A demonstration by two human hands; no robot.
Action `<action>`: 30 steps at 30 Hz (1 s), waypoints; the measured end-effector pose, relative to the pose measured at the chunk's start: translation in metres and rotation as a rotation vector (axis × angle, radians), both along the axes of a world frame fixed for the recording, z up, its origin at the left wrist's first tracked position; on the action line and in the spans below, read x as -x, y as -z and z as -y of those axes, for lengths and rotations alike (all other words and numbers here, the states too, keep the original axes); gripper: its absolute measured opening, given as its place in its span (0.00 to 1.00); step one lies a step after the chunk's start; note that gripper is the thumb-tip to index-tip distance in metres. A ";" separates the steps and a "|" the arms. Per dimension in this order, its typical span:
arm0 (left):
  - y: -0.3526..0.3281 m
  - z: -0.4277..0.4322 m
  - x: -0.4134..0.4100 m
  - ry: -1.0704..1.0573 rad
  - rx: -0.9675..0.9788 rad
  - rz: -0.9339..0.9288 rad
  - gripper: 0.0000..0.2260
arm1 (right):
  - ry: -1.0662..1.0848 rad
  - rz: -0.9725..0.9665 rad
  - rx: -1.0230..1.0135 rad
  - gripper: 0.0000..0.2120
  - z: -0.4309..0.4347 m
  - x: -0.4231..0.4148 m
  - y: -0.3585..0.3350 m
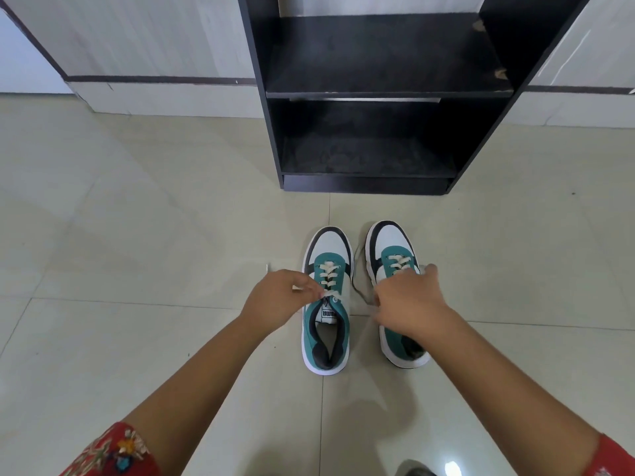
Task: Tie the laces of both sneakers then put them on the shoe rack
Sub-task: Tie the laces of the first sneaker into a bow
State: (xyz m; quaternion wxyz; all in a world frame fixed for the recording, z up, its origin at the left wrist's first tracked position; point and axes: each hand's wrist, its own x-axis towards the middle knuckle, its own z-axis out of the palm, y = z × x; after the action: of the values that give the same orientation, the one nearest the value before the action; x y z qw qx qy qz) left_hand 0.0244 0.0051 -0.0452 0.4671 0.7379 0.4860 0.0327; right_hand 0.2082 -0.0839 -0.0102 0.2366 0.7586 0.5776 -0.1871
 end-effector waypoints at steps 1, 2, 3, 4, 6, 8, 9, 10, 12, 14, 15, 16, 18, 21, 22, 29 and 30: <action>-0.002 0.001 -0.001 0.021 -0.037 -0.032 0.07 | -0.022 0.003 -0.052 0.10 -0.002 0.006 -0.001; -0.003 0.001 -0.002 0.040 -0.079 -0.065 0.08 | -0.033 -0.019 -0.097 0.12 -0.004 0.013 -0.002; -0.003 0.002 -0.003 0.055 -0.114 -0.087 0.08 | -0.042 -0.057 -0.132 0.14 -0.006 0.020 0.000; -0.002 0.002 -0.003 0.064 -0.136 -0.098 0.08 | -0.042 -0.107 -0.164 0.14 -0.006 0.026 0.004; -0.002 0.002 -0.002 0.065 -0.166 -0.100 0.08 | 0.006 -0.221 -0.237 0.13 -0.004 0.033 0.011; -0.001 0.001 0.001 0.064 -0.250 -0.116 0.07 | 0.077 -0.331 -0.307 0.15 -0.001 0.030 0.014; 0.000 0.001 0.002 0.066 -0.313 -0.138 0.07 | 0.119 -0.401 -0.317 0.15 0.000 0.026 0.013; 0.001 0.001 0.004 0.069 -0.373 -0.172 0.08 | 0.168 -0.470 -0.306 0.15 0.001 0.022 0.011; 0.002 0.002 0.005 0.080 -0.460 -0.250 0.09 | 0.265 -0.559 -0.242 0.15 0.001 0.015 0.007; 0.003 0.004 0.005 0.109 -0.507 -0.314 0.10 | 0.305 -0.558 -0.188 0.14 0.001 0.013 0.005; 0.004 0.004 0.005 0.116 -0.513 -0.326 0.10 | 0.318 -0.555 -0.175 0.14 0.001 0.012 0.005; 0.005 0.005 0.006 0.114 -0.505 -0.325 0.10 | 0.338 -0.565 -0.164 0.13 0.001 0.012 0.006; 0.007 0.006 0.006 0.110 -0.495 -0.316 0.10 | 0.385 -0.596 -0.149 0.13 0.001 0.011 0.008; 0.013 0.008 0.009 0.115 -0.497 -0.322 0.09 | 0.421 -0.577 -0.141 0.11 0.003 0.005 0.013; 0.015 0.008 0.010 0.109 -0.475 -0.320 0.10 | 0.431 -0.573 -0.135 0.11 0.005 0.003 0.015; 0.026 0.011 0.016 0.064 -0.427 -0.275 0.09 | 0.356 -0.590 -0.129 0.11 0.011 0.003 0.025; 0.025 0.009 0.016 0.039 -0.408 -0.255 0.08 | 0.326 -0.621 -0.125 0.12 0.012 0.004 0.025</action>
State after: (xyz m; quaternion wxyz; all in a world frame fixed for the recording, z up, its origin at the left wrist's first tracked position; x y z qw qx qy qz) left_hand 0.0082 -0.0043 -0.0705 0.2436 0.8245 0.5100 0.0276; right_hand 0.2041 -0.0960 -0.0349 -0.0300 0.7606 0.5036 -0.4085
